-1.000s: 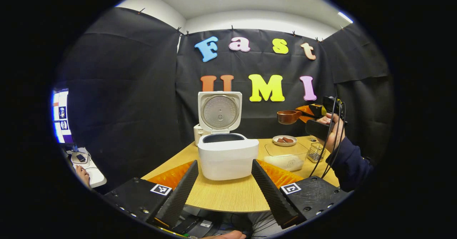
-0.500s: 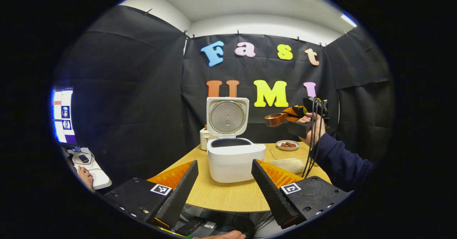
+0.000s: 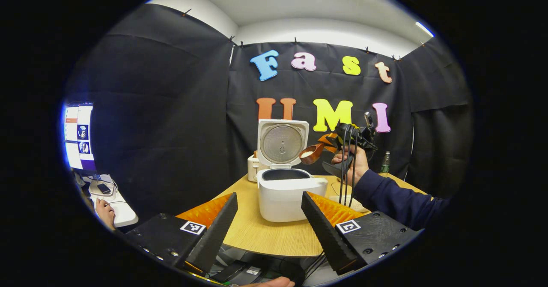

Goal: Close the left gripper, press the button to open the rice cooker; take a wooden spoon from the chopstick holder with the right hand, scoop a spoonful of rice and pour it into the rice cooker, then put the wooden spoon back into the chopstick holder.

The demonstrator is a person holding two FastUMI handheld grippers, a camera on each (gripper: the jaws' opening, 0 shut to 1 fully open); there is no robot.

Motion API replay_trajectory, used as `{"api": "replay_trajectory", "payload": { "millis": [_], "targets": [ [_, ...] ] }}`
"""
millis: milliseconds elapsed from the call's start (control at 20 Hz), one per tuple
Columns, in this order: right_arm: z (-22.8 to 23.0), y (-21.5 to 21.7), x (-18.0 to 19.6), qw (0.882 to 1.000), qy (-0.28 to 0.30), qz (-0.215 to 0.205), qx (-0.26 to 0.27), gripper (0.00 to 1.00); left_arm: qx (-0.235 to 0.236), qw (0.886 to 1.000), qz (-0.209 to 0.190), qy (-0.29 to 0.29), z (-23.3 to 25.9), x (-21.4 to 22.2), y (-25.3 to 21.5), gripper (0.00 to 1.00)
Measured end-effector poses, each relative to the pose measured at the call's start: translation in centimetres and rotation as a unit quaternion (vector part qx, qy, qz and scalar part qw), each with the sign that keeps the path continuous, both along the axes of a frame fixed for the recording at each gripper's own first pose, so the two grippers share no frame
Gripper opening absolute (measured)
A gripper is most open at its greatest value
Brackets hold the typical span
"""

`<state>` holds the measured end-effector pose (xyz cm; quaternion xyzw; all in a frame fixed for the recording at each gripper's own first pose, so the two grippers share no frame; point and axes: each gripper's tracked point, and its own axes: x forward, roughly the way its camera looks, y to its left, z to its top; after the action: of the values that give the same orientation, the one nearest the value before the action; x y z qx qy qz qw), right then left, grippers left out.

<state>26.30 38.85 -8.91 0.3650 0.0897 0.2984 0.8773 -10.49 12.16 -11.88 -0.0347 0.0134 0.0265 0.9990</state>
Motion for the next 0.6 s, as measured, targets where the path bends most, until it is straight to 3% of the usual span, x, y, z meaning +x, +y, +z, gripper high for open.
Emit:
{"api": "replay_trajectory", "payload": {
  "millis": [300,600],
  "targets": [
    [-0.1,2.8,-0.4,0.988,-0.077,0.006,-0.135,0.11,-0.012,1.000,-0.007,-0.010,0.1,-0.1,0.0,0.93],
    [0.4,4.7,-0.4,0.952,-0.155,-0.015,-0.262,0.11,-0.020,1.000,-0.013,-0.007,-0.7,0.0,-0.2,0.95]
  ]
}}
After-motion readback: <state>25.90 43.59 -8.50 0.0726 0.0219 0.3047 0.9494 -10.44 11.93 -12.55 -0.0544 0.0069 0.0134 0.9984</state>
